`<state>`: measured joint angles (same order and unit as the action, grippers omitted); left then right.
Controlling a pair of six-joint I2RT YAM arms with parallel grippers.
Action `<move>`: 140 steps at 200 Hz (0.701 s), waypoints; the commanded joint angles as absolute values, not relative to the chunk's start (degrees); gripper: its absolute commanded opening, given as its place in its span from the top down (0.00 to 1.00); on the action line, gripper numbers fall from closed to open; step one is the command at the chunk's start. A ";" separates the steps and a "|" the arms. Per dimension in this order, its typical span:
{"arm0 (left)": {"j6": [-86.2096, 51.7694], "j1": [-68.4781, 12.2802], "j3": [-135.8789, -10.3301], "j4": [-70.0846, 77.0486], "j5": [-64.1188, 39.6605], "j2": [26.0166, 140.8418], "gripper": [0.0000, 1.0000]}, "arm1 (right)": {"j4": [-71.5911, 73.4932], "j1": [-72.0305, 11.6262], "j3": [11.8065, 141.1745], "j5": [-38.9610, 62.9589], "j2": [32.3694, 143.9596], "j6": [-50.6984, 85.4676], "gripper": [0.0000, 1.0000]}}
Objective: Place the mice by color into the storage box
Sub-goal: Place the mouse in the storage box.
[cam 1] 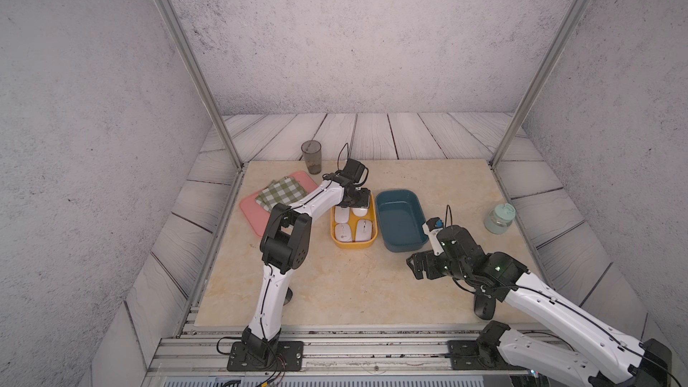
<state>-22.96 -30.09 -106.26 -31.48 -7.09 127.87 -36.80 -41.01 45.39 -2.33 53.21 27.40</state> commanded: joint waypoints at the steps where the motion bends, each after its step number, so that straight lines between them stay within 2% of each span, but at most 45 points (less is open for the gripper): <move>1: -24.49 -29.88 -106.70 -28.82 -5.36 129.90 0.51 | -35.18 -40.81 44.53 -0.76 51.35 28.12 0.01; 98: -30.15 -30.76 -99.01 -24.37 -6.88 129.65 0.50 | -34.45 -40.78 44.20 0.57 49.38 27.75 0.01; 140: -30.68 -30.93 -100.24 -26.97 -8.26 129.62 0.27 | -34.45 -40.76 44.43 0.98 49.14 27.96 0.01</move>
<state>-29.93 -30.41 -100.92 -23.53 -7.09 129.51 -34.68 -40.99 44.16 0.10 50.30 27.59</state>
